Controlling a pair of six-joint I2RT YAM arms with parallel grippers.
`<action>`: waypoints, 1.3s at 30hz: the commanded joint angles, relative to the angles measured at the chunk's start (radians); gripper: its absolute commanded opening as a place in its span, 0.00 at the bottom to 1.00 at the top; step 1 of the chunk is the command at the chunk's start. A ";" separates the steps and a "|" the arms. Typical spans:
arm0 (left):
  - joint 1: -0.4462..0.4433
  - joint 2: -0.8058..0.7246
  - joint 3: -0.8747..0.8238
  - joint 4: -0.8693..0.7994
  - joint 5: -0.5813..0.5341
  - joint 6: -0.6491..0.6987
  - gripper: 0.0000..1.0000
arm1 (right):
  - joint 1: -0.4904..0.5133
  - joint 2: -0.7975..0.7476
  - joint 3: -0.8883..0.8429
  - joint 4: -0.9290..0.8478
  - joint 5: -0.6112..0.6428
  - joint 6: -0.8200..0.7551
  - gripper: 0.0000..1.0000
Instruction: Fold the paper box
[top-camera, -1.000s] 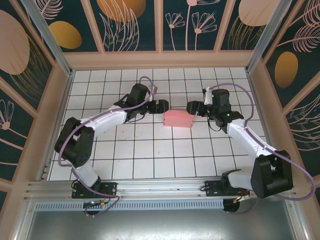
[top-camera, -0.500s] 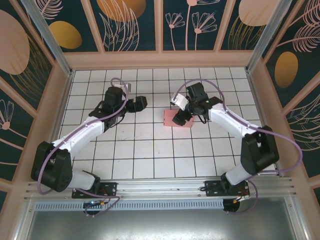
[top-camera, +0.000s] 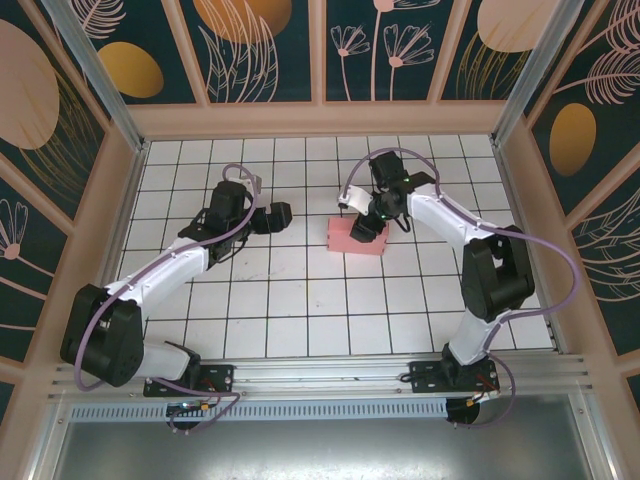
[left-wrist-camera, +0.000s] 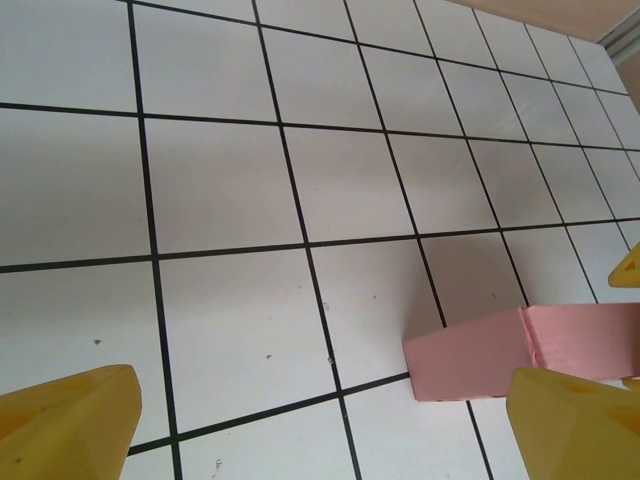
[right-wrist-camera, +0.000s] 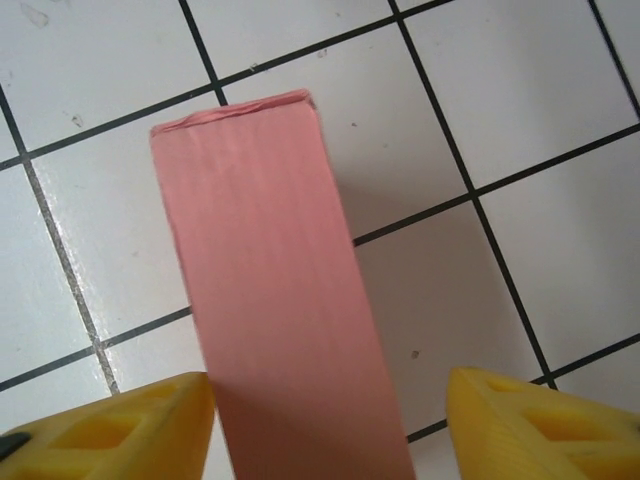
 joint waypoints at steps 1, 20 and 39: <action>0.005 0.012 0.009 -0.006 -0.013 0.022 0.94 | 0.002 0.031 0.041 -0.083 -0.024 -0.025 0.57; 0.037 0.030 -0.012 0.009 -0.034 -0.003 0.94 | 0.096 -0.081 -0.046 0.171 0.318 0.043 0.42; 0.127 0.043 -0.085 0.072 0.029 -0.044 0.96 | 0.362 0.019 -0.355 0.946 0.846 -0.123 0.47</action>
